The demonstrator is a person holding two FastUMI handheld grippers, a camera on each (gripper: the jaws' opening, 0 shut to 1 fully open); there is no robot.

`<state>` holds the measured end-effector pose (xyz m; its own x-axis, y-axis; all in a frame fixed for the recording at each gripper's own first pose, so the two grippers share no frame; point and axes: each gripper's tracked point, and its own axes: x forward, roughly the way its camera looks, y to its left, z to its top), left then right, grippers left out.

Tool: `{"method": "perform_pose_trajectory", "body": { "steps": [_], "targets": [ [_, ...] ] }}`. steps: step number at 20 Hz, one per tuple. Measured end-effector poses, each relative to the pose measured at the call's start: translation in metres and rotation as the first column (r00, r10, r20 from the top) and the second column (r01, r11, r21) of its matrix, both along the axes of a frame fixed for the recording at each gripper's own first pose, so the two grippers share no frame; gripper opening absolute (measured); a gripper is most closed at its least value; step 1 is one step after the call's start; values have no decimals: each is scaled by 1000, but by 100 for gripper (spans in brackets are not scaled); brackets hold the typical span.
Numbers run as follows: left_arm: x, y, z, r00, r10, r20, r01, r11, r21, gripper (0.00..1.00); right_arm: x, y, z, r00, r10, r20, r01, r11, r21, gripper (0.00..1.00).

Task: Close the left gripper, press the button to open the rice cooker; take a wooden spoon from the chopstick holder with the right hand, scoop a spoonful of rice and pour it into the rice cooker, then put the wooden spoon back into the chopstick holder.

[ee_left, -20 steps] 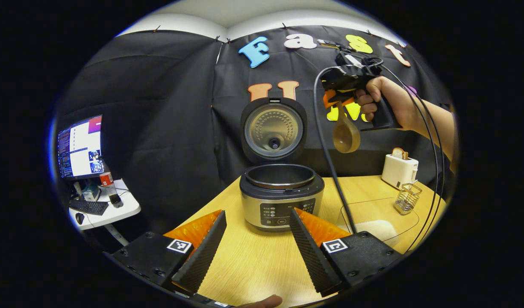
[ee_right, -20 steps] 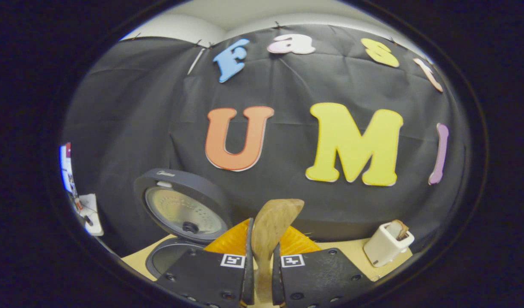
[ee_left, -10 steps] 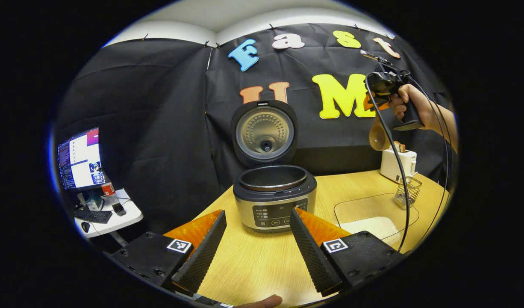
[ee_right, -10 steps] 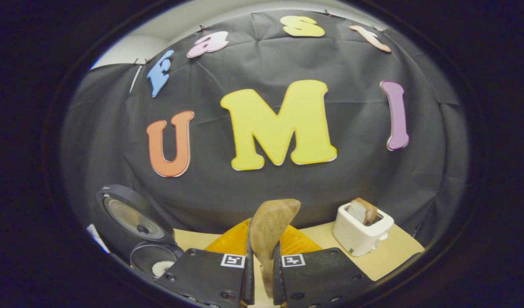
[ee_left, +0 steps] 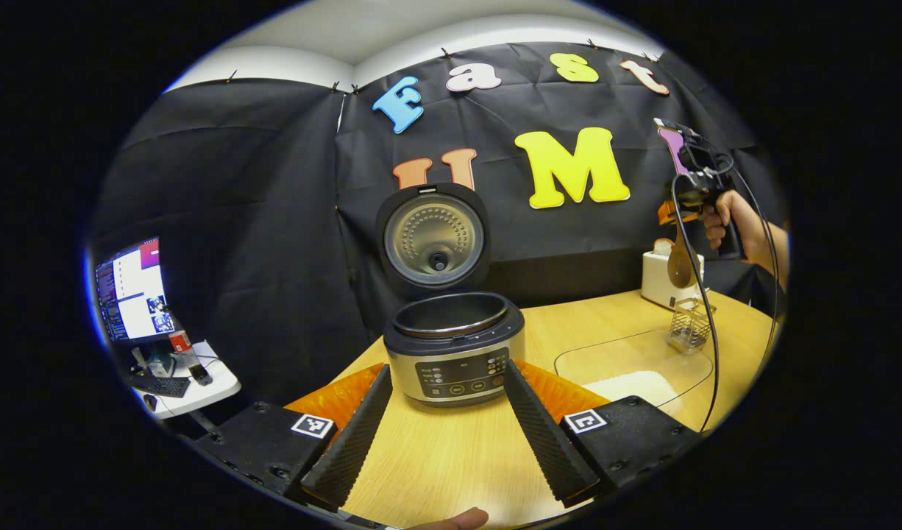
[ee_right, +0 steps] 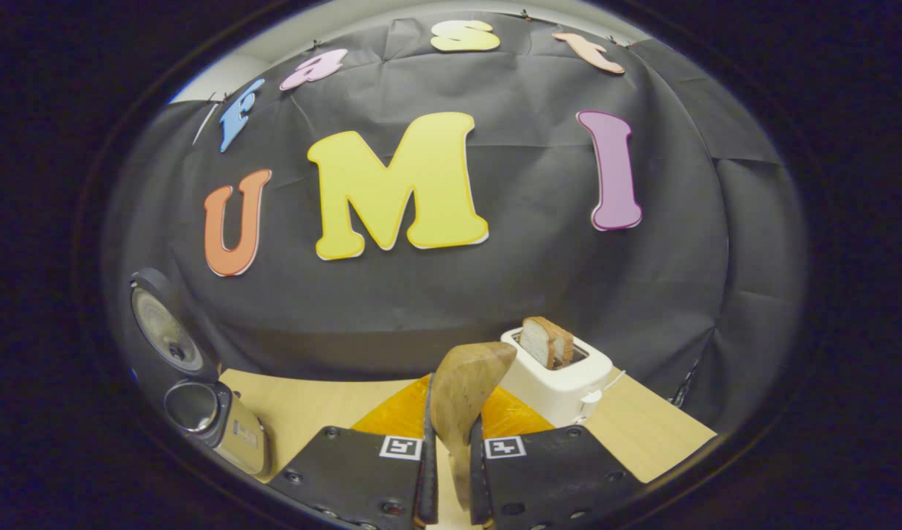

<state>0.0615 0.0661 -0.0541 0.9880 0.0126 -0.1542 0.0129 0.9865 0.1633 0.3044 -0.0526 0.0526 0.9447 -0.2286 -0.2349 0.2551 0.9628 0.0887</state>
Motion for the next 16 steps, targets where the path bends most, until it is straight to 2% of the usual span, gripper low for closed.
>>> {"method": "perform_pose_trajectory", "body": {
  "steps": [4,6,10,11,12,13,14,15,16],
  "targets": [
    [-2,-3,6,1000,-6,10,6,1000,7,98,-9,-22,-36,998,-55,-43,58,996,69,16],
    [-3,-3,5,1000,-5,8,5,1000,6,98,-8,-24,-56,995,-46,-89,57,991,123,15],
    [-2,-5,2,1000,-6,0,6,1000,4,98,-9,-23,-86,991,6,-135,30,964,264,21],
    [-2,-6,3,1000,-1,2,1,1000,5,98,-9,-23,-90,990,17,-137,22,958,286,30],
    [-3,-5,4,1000,5,4,-5,1000,10,98,-11,-28,-90,992,10,-129,29,954,298,34],
    [-3,-7,5,1000,4,10,-4,1000,10,98,-12,-32,-91,993,3,-116,33,952,304,29],
    [-2,-9,4,1000,1,9,-1,1000,5,98,-13,-37,-89,994,-4,-107,37,953,302,42],
    [-2,-12,4,1000,-3,8,3,1000,-1,98,-14,-42,-89,995,-10,-100,38,957,286,45],
    [-2,-17,4,1000,-10,9,10,1000,-5,98,-17,-47,-86,995,-15,-96,40,964,261,58]
  ]
}}
